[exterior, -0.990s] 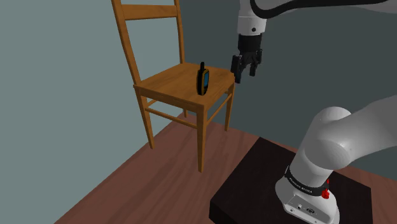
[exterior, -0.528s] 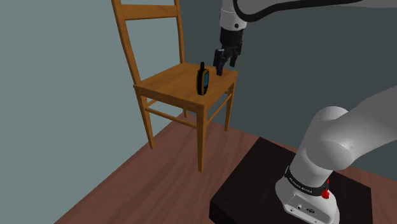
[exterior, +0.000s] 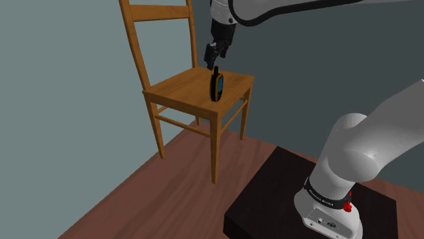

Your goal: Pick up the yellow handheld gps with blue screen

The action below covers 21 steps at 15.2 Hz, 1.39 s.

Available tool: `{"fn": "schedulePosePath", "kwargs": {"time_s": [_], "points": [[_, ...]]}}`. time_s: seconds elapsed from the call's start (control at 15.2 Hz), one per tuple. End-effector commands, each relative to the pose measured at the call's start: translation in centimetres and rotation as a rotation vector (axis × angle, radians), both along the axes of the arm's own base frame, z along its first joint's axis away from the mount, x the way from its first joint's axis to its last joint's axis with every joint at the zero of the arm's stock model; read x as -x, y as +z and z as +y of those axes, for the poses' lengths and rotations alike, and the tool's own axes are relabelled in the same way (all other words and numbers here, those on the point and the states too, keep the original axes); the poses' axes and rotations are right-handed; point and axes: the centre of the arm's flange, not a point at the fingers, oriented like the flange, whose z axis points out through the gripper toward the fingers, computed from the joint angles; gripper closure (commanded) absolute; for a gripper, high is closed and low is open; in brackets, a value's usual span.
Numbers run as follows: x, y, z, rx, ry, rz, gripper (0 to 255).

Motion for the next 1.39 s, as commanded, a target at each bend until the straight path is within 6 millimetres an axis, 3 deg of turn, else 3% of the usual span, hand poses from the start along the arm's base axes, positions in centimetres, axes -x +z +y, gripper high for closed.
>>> {"fn": "schedulePosePath", "kwargs": {"time_s": [0.0, 0.53, 0.59, 1.19, 1.32], "points": [[-0.6, -0.4, 0.8, 0.014, 0.025, -0.025, 0], [-0.6, -3.8, 0.8, 0.014, 0.025, -0.025, 0], [-0.5, -3.8, 0.8, 0.014, 0.025, -0.025, 255], [-0.6, -3.8, 0.8, 0.014, 0.025, -0.025, 255], [-0.6, -2.8, 0.8, 0.014, 0.025, -0.025, 255]]}}
